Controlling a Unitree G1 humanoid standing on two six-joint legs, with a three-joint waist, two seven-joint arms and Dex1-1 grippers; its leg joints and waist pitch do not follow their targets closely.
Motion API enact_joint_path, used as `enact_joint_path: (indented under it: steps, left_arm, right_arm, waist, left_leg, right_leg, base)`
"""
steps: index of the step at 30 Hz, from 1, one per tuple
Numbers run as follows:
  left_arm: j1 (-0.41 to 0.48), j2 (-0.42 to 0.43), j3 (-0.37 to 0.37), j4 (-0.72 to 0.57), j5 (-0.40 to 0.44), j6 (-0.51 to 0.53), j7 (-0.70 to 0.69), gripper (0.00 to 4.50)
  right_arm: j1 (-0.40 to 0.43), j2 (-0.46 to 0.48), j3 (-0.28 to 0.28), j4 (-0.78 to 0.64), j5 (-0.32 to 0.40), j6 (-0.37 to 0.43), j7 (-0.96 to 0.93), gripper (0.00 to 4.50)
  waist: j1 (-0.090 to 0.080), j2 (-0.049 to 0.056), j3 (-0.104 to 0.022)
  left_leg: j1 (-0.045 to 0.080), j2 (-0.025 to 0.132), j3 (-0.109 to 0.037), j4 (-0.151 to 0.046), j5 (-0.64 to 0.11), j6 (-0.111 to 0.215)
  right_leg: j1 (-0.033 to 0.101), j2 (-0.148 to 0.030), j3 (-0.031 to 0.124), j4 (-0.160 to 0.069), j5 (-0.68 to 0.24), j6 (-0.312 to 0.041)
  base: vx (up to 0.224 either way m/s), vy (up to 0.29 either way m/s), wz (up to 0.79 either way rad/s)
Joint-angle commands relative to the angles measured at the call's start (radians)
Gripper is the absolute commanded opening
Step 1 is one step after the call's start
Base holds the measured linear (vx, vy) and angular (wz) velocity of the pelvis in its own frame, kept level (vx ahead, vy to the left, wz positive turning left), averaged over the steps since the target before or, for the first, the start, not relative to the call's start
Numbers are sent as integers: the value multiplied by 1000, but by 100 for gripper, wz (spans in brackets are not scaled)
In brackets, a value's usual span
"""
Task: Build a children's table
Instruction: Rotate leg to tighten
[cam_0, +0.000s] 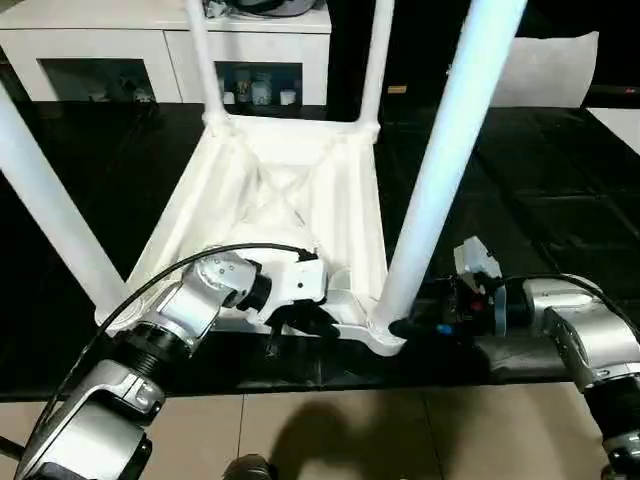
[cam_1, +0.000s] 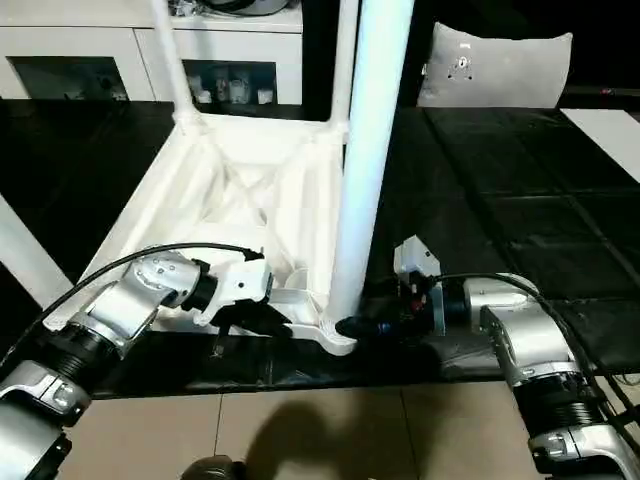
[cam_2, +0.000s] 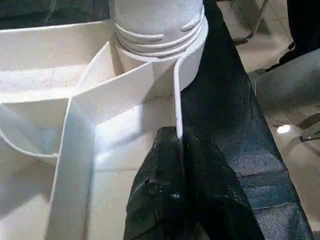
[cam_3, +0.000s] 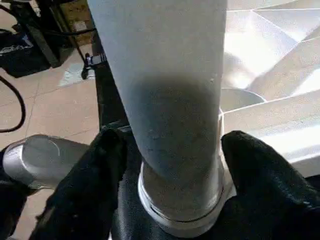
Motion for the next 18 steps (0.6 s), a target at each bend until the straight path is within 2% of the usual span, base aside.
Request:
enact_joint_path:
  steps: [1,5,7,11,13,14,16,18]
  left_arm:
    - [-18,-11,-28,-10,4,-29,-34,0]
    - [-17,-11,-28,-7,-1,-35,-40,0]
    - [-13,-13,-24,-7,-7,-31,-45,0]
    - [-1,-29,-2,-31,-29,53,-20,0]
    - [0,-35,3,-37,-31,77,-7,0]
    - [-1,-42,8,-40,-32,101,7,0]
    - [-6,-81,24,-49,-22,188,88,0]
    - [-11,-111,37,-50,-23,242,140,0]
  right_arm:
    - [-9,3,12,11,0,-9,15,280]
    - [-17,7,18,31,9,-3,35,263]
    - [-22,9,17,41,19,8,50,231]
    - [-18,24,-4,42,53,55,44,204]
    - [-16,29,-9,40,63,68,42,200]
    - [-15,33,-12,38,69,79,37,200]
    - [-26,80,-26,66,33,112,-110,198]
    - [-65,112,-38,154,-7,87,-209,198]
  waist:
    - [-5,-13,-69]
    - [-5,-15,-70]
    - [-4,-15,-71]
    - [-4,-15,-71]
    - [-3,-15,-69]
    - [-3,-9,-69]
    - [-7,-12,-65]
    - [-18,-13,-63]
  left_leg:
    - [21,53,-11,-71,-287,35]
    - [20,51,-9,-69,-272,40]
    - [20,52,-9,-68,-265,42]
    - [19,51,-8,-68,-256,45]
    - [20,51,-9,-68,-265,43]
    - [21,51,-9,-68,-272,40]
    - [22,51,-11,-71,-294,28]
    - [23,47,-14,-72,-323,9]
  right_leg:
    - [44,-63,41,-81,-342,-192]
    - [46,-64,40,-80,-331,-196]
    - [46,-63,41,-78,-320,-198]
    - [47,-60,40,-75,-304,-208]
    - [46,-63,40,-78,-327,-206]
    - [45,-63,40,-79,-339,-203]
    - [44,-62,39,-84,-376,-193]
    - [42,-66,37,-88,-427,-184]
  base:
    - [0,0,0]
    - [0,0,0]
    - [0,0,0]
    - [0,0,0]
    - [0,0,0]
    - [0,0,0]
    - [0,0,0]
    - [0,0,0]
